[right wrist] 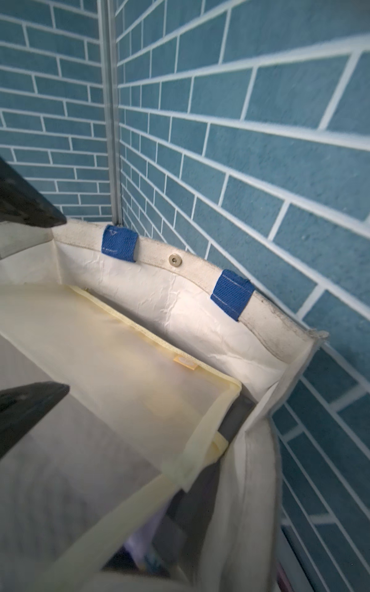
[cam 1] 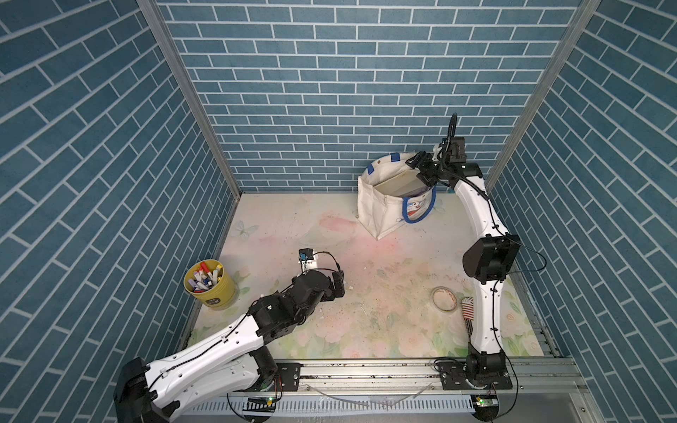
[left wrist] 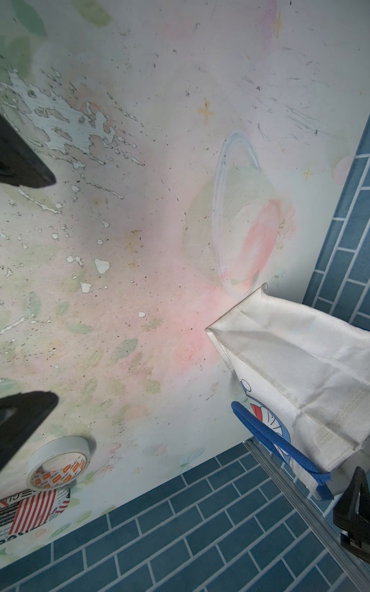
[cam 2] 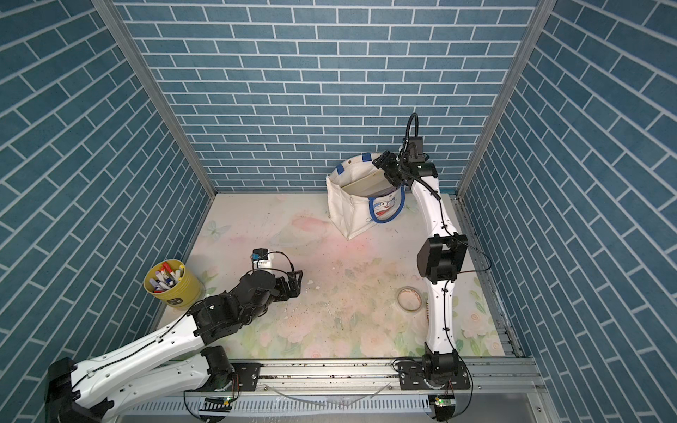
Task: Put the pencil pouch into the canvas bag
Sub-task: Place the pencil pouch in the canvas bag.
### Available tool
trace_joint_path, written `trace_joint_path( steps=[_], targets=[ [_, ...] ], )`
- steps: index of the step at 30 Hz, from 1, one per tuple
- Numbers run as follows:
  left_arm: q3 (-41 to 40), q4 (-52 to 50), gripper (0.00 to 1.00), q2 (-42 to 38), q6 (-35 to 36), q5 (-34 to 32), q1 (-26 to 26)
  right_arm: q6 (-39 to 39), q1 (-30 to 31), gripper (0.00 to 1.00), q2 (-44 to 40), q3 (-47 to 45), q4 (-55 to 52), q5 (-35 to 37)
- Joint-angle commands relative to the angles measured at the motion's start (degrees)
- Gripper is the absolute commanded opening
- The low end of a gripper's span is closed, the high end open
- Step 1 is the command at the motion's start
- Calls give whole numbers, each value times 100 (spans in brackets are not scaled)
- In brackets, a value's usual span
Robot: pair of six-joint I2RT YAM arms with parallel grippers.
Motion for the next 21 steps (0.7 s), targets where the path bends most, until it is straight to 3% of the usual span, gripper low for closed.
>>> trace_joint_path(
  steps=[1,5,12,15,18,21],
  targets=[
    [58,-275,99,-68,50,-177,54,-791,21,99,-723,67,-538,178],
    [181,-549,99,5,172,-177,89,-1652,95,99,-1647,-909,-809,592],
    [388,-1315,99,-42,390,-441,210,-2767,3,99,-5131,-5625,654,1376],
    [261,-1488,99,-193,189,-673,389,-2882,-48,99,-6718,-7788,1483,2688],
    [-34,-1553,99,-275,115,-343,859,-2632,-212,99,-7757,-9663,2442,4307],
    [-4,-1858,99,-263,73,-317,1268,-2915,-458,99,-8155,-10892,3429,4227]
  ],
)
